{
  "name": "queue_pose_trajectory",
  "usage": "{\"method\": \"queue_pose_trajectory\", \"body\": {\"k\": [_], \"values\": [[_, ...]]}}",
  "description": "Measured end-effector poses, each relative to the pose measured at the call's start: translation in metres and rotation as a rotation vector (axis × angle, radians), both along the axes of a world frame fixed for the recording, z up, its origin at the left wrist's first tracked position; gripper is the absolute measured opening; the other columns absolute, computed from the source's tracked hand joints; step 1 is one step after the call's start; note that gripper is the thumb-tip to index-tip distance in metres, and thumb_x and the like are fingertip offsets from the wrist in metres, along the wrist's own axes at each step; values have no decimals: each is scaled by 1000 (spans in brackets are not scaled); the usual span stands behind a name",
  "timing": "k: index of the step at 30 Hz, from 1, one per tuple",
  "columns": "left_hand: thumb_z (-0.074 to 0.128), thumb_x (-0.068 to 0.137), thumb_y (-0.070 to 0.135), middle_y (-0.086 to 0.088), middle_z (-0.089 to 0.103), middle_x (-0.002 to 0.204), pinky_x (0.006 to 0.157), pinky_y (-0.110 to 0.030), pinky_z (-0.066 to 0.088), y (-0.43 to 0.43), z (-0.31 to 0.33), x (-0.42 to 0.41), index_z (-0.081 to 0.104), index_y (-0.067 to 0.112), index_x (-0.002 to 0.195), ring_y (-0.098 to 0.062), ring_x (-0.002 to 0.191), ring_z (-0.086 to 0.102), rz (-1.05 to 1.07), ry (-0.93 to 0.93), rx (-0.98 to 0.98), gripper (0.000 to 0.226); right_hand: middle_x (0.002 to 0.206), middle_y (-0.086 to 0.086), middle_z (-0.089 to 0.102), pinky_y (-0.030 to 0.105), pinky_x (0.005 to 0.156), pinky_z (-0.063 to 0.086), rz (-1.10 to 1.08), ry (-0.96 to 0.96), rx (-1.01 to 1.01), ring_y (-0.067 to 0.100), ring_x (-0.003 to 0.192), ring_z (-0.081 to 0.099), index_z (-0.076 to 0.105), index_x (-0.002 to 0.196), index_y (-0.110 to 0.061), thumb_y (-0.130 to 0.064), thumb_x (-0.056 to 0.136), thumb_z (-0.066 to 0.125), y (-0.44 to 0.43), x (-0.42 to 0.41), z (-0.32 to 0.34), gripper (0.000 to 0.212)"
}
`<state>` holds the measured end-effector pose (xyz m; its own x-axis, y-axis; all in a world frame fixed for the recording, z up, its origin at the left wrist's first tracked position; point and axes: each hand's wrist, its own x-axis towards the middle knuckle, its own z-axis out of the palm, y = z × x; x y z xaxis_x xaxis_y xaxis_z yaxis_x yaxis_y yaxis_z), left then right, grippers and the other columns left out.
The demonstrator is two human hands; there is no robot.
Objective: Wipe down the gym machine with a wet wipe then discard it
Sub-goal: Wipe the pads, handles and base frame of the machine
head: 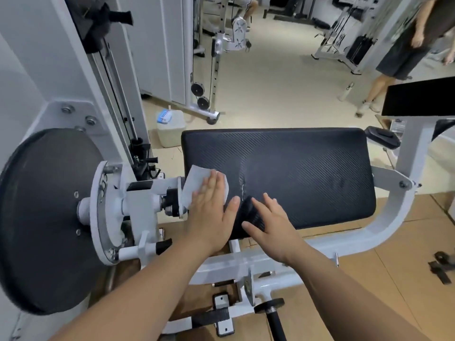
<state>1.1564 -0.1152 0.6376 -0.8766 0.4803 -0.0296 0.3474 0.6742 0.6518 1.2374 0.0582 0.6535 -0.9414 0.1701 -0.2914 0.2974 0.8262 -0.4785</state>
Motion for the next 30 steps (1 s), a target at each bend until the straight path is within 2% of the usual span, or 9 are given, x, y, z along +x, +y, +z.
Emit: {"method": "queue_pose_trajectory", "body": {"k": [3, 7, 9, 12, 16, 19, 24, 27, 30], "values": [[-5, 88, 70, 9, -25, 166, 125, -46, -13, 20, -14, -15, -15, 27, 161, -13, 153, -26, 3, 53, -177, 85, 172, 3, -10, 49, 128, 2, 97, 44, 215, 26, 158, -14, 10, 164, -33, -65, 100, 41, 29, -36, -8, 78], [-7, 86, 71, 7, -28, 166, 121, -52, -20, 38, -37, -19, -17, 40, 158, -25, 151, -33, 23, 74, -421, 79, 172, 8, -12, 57, 126, -4, 240, 248, 444, 33, 157, -15, 4, 165, -33, -76, 93, 18, 75, -91, -27, 84], [-8, 85, 70, 6, -29, 165, 123, -53, -17, 46, -43, -14, -23, 46, 154, -24, 150, -34, 69, 79, -426, 74, 172, 10, -13, 59, 124, -7, 263, 302, 517, 35, 157, -16, 1, 165, -33, -78, 94, 17, 99, -112, -38, 85], [-5, 89, 63, 7, -28, 166, 126, -51, -8, 57, -48, -14, -21, 36, 157, -20, 151, -31, 191, 86, -394, 74, 171, 13, -12, 66, 122, -4, 244, 329, 586, 39, 156, -16, 0, 165, -30, -82, 95, 18, 125, -127, -52, 89], [-4, 91, 59, 5, -40, 159, 125, -51, -11, 71, -53, -36, -19, 23, 160, -21, 149, -36, 289, 120, -505, 79, 172, 13, -10, 68, 121, -2, 258, 371, 587, 41, 156, -14, 3, 165, -30, -86, 91, 21, 131, -129, -62, 94], [1, 95, 61, 2, -37, 162, 122, -51, -17, 85, -44, -70, -17, 24, 160, -23, 148, -36, 340, 172, -493, 77, 172, 13, -6, 68, 122, -1, 258, 420, 570, 41, 157, -10, 10, 165, -30, -84, 91, 26, 132, -130, -66, 94], [10, 100, 61, 2, -32, 165, 122, -53, -18, 111, -19, -127, -18, 30, 159, -24, 151, -32, 301, 230, -506, 72, 172, 15, -1, 67, 122, 0, 254, 486, 563, 42, 157, -5, 16, 165, -29, -81, 90, 34, 135, -131, -74, 92], [8, 100, 61, 2, -29, 167, 124, -53, -11, 102, -31, -108, -17, 31, 160, -24, 151, -31, 222, 264, -528, 71, 172, 14, -2, 67, 122, 1, 253, 511, 548, 42, 157, -5, 17, 164, -29, -78, 90, 37, 137, -131, -76, 91], [11, 101, 58, 2, -23, 169, 126, -53, -4, 78, -57, -44, -9, 31, 162, -23, 154, -24, 153, 265, -537, 70, 172, 14, -1, 68, 122, 2, 257, 514, 546, 42, 157, -4, 17, 164, -29, -77, 90, 37, 137, -131, -77, 91]]}}
